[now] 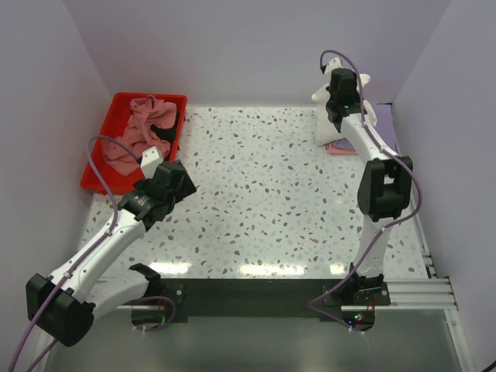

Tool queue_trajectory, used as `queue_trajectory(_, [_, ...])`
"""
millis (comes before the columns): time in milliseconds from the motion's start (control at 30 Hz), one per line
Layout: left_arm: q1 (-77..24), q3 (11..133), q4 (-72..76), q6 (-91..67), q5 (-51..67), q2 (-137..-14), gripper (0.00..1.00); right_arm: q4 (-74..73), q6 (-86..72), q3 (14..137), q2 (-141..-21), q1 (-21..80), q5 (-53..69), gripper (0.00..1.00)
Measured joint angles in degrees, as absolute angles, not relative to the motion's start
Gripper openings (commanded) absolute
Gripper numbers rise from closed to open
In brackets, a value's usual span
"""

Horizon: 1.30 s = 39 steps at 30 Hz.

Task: Fold and stack the t-shirts
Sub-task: Neatly place the folded tshirt to the corner

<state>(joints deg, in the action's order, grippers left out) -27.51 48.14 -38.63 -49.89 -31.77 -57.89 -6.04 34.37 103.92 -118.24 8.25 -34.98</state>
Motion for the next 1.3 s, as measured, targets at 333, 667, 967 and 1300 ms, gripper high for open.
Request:
queue_trajectory(333, [-27.51,48.14,-38.48,-49.78,-31.75,-57.91,1.0,-6.5,34.87,103.77,-109.69,5.54,-34.89,0.0])
queue_trajectory(667, [-27.51,48.14,-38.22,-49.54,-31.73,-58.28,1.0,-10.98,32.67,102.59,-109.1,5.34,-31.24,0.0])
queue_trajectory(967, [-27.51,48.16,-37.78,-48.77,-31.7,-60.42,1.0,-18.81,25.5,105.45,-109.1,5.34,-24.21,0.0])
queue_trajectory(1300, [-27.51,48.23,-37.78,-48.45,-31.68,-61.34,1.0,-23.68,19.22,108.47,-109.1,5.41,-20.91,0.0])
